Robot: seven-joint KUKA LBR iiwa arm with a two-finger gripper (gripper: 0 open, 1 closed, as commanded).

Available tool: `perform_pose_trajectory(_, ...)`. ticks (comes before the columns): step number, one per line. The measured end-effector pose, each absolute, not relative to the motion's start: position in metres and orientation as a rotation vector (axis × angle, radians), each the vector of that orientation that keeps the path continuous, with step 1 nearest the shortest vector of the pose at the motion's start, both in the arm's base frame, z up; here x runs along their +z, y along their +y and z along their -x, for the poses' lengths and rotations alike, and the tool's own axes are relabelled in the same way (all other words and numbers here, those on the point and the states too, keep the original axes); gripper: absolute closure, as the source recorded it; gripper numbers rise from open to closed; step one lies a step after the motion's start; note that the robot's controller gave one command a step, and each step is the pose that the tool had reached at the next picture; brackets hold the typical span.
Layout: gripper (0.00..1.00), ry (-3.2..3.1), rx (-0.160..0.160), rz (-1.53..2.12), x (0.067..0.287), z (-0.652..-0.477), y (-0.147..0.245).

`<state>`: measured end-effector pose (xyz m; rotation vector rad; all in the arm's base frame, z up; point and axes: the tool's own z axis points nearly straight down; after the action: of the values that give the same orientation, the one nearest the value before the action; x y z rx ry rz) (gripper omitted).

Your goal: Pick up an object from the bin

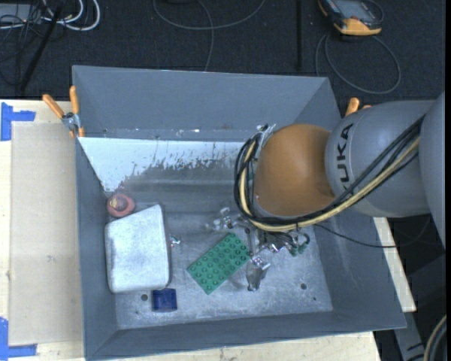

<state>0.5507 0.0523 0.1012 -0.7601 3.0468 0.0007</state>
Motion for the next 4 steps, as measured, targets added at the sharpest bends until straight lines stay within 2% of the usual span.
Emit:
perform_pose_trajectory(1,0.0,3.052,0.001,0.74,0.11,-0.564,0.05)
perform_pose_trajectory(2,0.0,2.968,0.0,1.015,0.071,-0.565,0.057)
perform_pose_trajectory(3,0.0,2.972,0.001,1.011,0.072,-0.565,0.057)
perform_pose_trajectory(4,1.0,2.97,-0.001,1.007,0.076,-0.568,0.057)
